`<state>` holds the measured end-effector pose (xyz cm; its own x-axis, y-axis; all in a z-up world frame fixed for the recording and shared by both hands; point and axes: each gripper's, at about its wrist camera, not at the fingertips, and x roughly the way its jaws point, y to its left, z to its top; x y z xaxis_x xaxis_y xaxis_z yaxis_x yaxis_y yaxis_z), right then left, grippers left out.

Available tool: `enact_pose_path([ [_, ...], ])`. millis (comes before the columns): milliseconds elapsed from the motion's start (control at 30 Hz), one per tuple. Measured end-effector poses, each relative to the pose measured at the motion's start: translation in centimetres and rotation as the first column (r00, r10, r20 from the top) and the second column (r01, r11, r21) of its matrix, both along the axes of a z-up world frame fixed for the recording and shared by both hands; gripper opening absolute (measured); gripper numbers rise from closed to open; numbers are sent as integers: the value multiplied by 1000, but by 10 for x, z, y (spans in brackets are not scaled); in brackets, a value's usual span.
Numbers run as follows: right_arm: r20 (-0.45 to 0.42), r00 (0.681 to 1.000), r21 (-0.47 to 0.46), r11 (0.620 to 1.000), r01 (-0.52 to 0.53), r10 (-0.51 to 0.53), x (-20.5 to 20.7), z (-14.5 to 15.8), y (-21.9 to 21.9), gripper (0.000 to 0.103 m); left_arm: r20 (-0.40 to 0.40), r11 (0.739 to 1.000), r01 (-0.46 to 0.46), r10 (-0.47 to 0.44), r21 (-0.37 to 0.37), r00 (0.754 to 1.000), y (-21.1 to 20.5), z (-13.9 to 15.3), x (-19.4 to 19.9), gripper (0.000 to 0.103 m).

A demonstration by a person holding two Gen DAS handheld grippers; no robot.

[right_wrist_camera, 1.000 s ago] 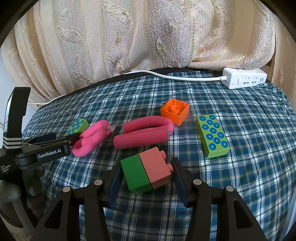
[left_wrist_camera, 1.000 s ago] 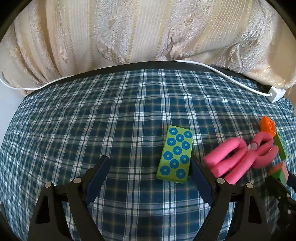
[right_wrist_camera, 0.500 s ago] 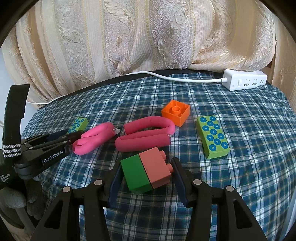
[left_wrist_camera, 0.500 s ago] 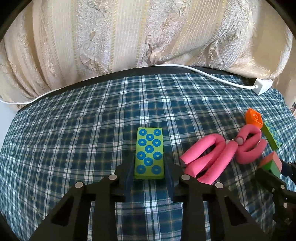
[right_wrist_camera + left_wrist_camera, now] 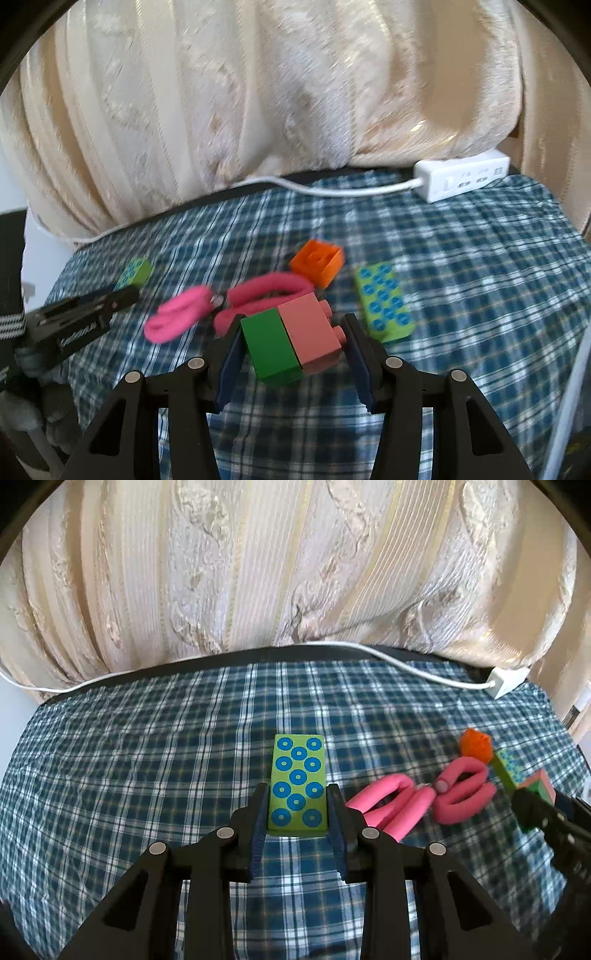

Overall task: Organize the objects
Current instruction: 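Carry both bricks in the left and right grippers over to the clear bowl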

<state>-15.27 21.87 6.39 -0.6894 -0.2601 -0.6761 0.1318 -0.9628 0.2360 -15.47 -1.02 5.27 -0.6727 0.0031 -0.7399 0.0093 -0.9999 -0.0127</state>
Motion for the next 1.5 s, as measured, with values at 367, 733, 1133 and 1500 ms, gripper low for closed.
enact_pose_path([
  [367, -83, 992, -28, 996, 88, -90, 7, 26, 29, 54, -74, 999, 39, -37, 27, 997, 11, 35, 20, 31],
  [733, -165, 975, -59, 988, 141, -149, 26, 54, 49, 54, -140, 995, 94, -88, 36, 986, 29, 63, 41, 31],
  [1133, -140, 951, -96, 960, 263, -274, 65, 51, 96, 54, -178, 983, 182, -174, 27, 968, 60, 77, 64, 31],
  [1500, -131, 919, -61, 928, 367, -372, 119, 42, 156, 54, -145, 961, 275, -273, -4, 951, 113, 68, 81, 31],
])
